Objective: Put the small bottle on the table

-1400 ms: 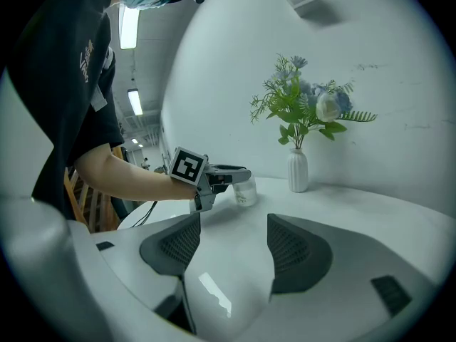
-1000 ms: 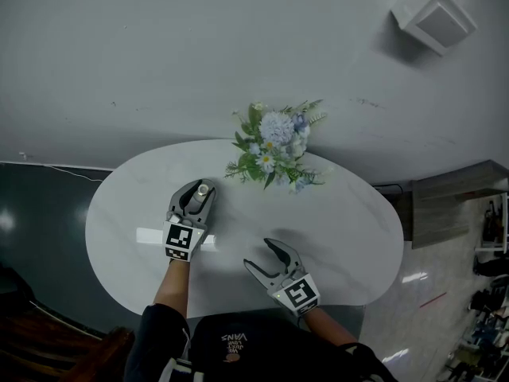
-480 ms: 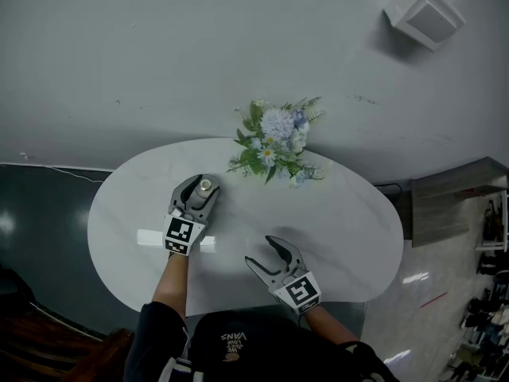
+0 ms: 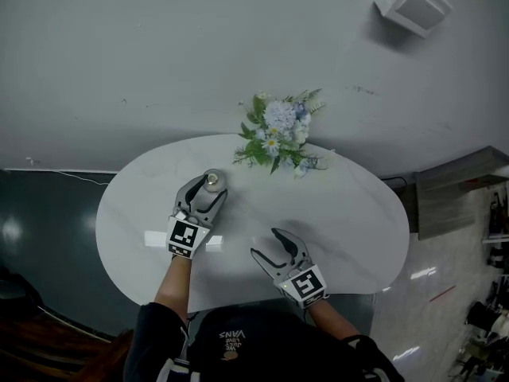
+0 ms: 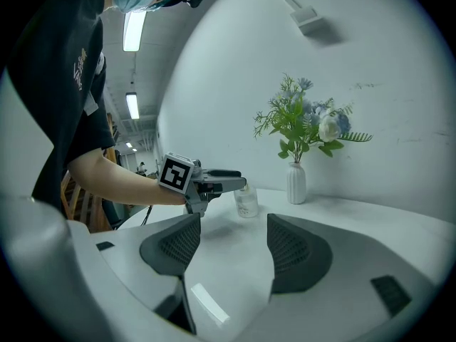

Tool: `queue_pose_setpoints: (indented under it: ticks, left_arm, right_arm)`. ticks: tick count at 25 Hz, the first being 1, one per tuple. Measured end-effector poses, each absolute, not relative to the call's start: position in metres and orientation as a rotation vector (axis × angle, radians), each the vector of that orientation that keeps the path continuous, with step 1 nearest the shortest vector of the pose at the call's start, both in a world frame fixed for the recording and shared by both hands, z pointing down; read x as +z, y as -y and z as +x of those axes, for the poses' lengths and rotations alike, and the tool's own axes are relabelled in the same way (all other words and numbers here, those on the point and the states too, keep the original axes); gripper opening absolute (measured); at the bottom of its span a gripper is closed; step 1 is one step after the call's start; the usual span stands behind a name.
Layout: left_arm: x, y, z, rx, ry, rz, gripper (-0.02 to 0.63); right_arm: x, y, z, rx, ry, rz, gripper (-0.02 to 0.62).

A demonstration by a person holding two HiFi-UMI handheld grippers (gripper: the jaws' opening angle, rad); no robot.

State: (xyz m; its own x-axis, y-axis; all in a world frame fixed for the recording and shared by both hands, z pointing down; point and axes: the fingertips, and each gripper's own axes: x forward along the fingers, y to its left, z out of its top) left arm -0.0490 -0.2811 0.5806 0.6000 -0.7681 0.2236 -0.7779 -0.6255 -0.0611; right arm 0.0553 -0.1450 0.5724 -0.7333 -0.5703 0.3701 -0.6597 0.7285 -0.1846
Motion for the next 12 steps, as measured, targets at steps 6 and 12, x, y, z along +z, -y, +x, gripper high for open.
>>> queue_pose_setpoints:
  ticks: [6,12]
  left_arm:
    - [0.565,0.256,-0.048,0.353,1.283,2.817,0.240]
    - [0.551,0.231,-0.051,0.328,1.260,2.845,0.239]
  right_arm:
    - [0.570,0.139,0.050,0.421,2.653,0.998,0.264]
    - [0.562,0.131,0.041,0.394,2.659,1.044,0.264]
